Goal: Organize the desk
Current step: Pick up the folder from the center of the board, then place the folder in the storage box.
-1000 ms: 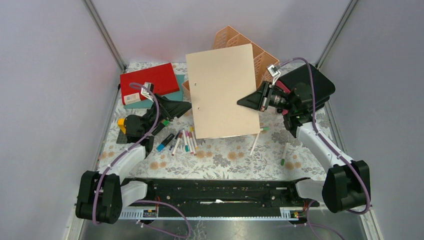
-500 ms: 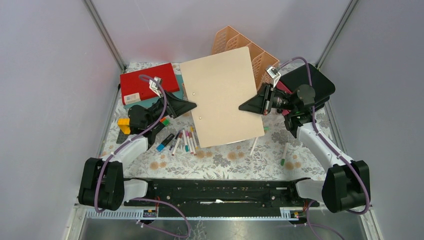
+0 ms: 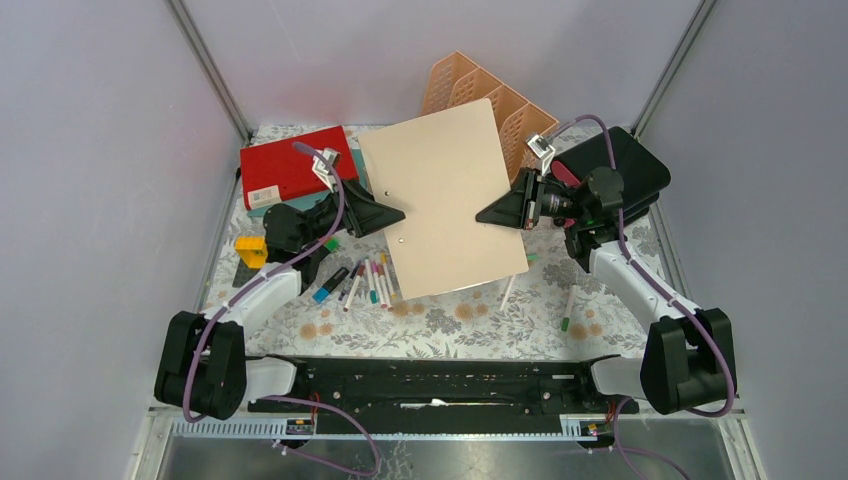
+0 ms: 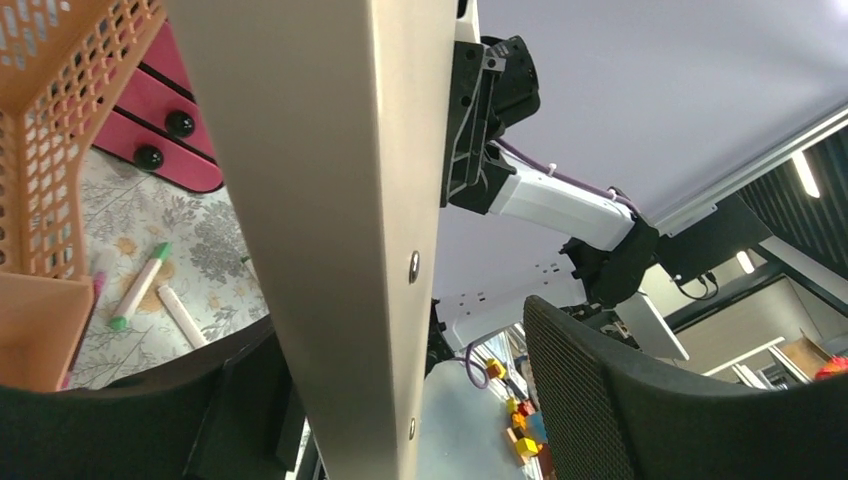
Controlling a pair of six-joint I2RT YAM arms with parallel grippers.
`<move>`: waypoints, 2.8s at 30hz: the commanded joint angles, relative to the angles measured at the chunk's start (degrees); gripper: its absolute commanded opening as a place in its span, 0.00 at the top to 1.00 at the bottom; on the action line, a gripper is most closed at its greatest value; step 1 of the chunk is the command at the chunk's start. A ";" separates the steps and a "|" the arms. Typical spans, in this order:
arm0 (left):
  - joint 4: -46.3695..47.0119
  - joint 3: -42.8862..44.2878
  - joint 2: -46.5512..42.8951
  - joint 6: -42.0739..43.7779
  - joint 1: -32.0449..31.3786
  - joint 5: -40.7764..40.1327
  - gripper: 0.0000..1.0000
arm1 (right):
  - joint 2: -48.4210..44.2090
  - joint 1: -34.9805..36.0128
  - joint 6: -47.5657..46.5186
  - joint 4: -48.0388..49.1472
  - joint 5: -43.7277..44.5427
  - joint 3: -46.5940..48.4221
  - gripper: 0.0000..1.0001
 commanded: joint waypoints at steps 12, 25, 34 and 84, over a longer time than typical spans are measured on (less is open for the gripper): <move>19.96 -1.97 0.63 -4.19 -2.28 -4.38 1.00 | -0.52 0.15 -1.56 4.50 -2.17 0.54 0.98; 10.60 -2.10 -7.56 -2.19 10.94 -3.41 1.00 | -5.54 -2.17 -47.58 -50.51 6.21 14.96 0.00; -16.15 7.17 -10.21 20.21 13.71 -10.43 1.00 | -10.74 -2.65 -55.81 -60.33 13.89 16.74 0.00; -13.75 53.64 39.41 60.77 5.28 -22.47 1.00 | -13.59 -9.95 -63.95 -61.10 10.82 9.89 0.00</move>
